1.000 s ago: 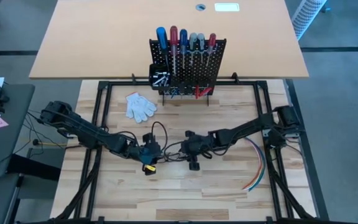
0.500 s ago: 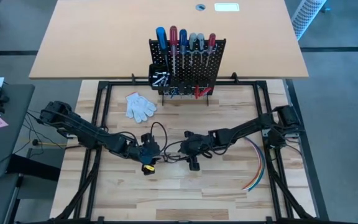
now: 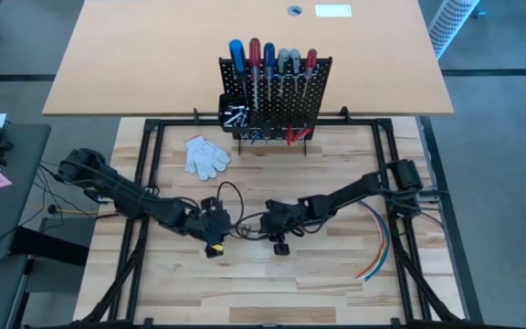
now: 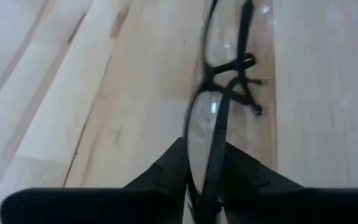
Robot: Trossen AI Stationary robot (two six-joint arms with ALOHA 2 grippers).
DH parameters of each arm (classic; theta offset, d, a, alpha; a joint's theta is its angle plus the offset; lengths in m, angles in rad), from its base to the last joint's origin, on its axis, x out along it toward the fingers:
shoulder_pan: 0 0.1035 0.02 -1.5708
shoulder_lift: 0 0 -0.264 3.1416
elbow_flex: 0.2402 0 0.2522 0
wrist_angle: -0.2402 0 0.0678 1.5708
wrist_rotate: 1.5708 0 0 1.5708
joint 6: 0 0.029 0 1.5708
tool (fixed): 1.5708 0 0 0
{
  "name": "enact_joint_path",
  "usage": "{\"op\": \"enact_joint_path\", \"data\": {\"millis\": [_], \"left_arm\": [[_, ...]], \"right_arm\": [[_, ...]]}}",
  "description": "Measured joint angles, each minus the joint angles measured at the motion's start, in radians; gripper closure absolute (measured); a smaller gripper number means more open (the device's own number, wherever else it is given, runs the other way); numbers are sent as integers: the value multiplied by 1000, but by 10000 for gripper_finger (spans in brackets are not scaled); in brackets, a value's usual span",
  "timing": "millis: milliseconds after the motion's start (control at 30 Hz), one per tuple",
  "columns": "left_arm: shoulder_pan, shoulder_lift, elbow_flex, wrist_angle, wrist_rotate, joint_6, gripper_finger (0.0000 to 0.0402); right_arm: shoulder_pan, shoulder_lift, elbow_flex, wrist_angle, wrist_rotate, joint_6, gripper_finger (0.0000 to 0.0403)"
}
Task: Hang tools onto peg board
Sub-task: Put the safety glasses in the pegboard bin
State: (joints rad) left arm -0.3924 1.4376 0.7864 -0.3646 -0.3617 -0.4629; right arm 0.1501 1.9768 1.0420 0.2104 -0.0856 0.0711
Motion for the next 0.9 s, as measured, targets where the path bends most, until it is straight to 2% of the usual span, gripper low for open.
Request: {"op": "enact_joint_path", "data": {"millis": [300, 400, 533, 733, 833, 900], "left_arm": [[-58, -6, 0, -142, -18, -132, 240], [-77, -11, 0, -162, -67, -146, 240], [-106, -14, 0, -216, -182, -178, 240], [-161, -14, -40, -247, -374, -266, 240], [-182, -14, -70, -213, -418, -309, 240], [-191, -14, -103, -128, -435, -306, 240]], "right_arm": [[-2, -32, 0, -26, 19, 0, 377], [0, -52, -1, -35, 37, 0, 379], [2, -117, -1, -86, 65, -2, 379], [40, -242, -1, -147, 258, -74, 380], [53, -311, 0, -142, 372, -147, 380], [48, -356, -1, -119, 437, -208, 380]]}}
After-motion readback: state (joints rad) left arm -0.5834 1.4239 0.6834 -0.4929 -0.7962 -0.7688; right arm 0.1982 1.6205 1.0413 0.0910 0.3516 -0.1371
